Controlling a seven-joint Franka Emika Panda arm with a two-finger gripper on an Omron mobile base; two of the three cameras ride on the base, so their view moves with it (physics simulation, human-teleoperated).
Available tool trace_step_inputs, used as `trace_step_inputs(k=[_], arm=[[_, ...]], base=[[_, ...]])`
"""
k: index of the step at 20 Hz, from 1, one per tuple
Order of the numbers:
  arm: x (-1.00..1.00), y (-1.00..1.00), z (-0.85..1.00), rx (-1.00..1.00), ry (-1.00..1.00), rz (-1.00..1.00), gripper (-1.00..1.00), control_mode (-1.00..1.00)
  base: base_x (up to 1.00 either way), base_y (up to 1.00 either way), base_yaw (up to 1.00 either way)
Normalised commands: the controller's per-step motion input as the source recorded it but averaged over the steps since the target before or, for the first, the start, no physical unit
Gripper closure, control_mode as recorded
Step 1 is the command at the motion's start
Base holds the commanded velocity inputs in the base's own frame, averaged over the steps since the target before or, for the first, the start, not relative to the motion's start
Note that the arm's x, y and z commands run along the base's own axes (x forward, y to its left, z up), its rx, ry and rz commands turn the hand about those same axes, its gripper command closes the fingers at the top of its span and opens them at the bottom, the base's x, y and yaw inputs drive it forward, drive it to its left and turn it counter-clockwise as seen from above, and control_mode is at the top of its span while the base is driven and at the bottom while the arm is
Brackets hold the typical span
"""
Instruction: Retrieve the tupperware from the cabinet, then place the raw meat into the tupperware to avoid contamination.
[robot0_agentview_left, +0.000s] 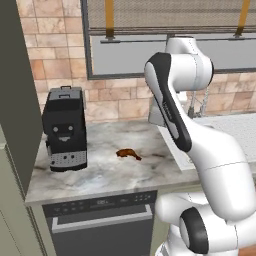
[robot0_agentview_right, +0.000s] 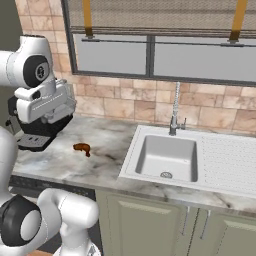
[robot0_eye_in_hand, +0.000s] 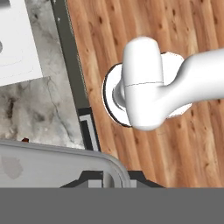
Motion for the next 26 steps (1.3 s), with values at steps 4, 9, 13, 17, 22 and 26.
trace_step_inputs(k=[4,9,13,17,22,26], arm=[[0.00,0.00,0.00,0.00,0.00,0.00,1.00,1.00],[0.00,0.00,0.00,0.00,0.00,0.00,1.00,1.00],[0.42,-0.21,-0.06,0.00,0.00,0.00,1.00,-1.00],[0.61,-0.37,-0.17,0.00,0.00,0.01,1.00,-1.00],[0.66,-0.33,-0.25,0.00,0.02,0.01,1.00,-1.00],[0.67,-0.43,-0.51,-0.02,0.11,0.05,1.00,-1.00]], base=[[0.00,0.00,0.00],[0.03,0.00,0.00],[0.00,0.00,0.00],[0.00,0.00,0.00],[0.00,0.00,0.00],[0.00,0.00,0.00]])
